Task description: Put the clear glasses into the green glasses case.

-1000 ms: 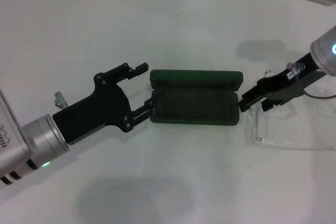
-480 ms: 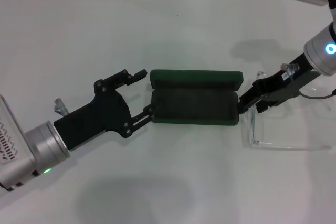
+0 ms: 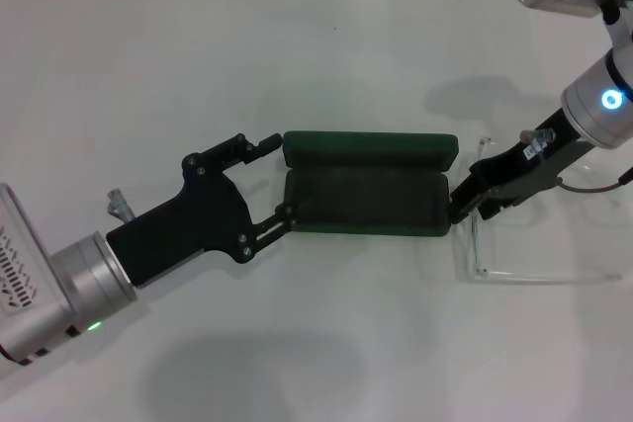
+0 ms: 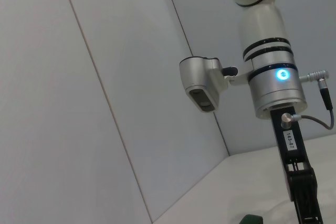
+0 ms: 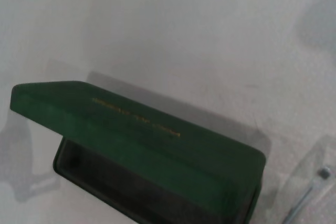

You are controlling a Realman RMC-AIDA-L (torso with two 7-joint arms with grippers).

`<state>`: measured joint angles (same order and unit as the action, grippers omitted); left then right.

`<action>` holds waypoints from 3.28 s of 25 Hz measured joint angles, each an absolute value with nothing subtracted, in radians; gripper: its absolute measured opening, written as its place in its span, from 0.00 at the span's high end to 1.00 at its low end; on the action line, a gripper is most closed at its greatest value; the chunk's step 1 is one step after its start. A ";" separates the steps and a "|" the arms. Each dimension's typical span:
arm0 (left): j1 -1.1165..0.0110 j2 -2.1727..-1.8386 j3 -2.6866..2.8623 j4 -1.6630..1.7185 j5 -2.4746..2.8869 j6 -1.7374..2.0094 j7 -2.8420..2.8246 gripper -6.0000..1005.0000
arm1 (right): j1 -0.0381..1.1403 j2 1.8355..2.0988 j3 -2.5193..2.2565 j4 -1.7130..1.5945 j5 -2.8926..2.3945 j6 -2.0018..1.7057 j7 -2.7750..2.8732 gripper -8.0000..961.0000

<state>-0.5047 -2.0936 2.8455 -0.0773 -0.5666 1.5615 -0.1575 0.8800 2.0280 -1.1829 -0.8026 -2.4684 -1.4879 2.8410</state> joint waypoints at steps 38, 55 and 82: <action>-0.375 -2.106 2.818 0.233 -0.772 1.434 0.085 0.42 | 0.609 2.014 -1.103 -1.013 -2.181 -1.513 2.208 0.85; -0.362 -2.106 2.826 0.242 -0.794 1.401 -0.064 0.42 | 0.384 2.013 -0.990 -0.880 -1.774 -1.517 1.445 0.87; -0.790 -2.091 2.817 0.059 -0.542 1.512 -0.857 0.42 | 0.428 2.019 -1.067 -0.661 -1.724 -1.631 0.922 0.87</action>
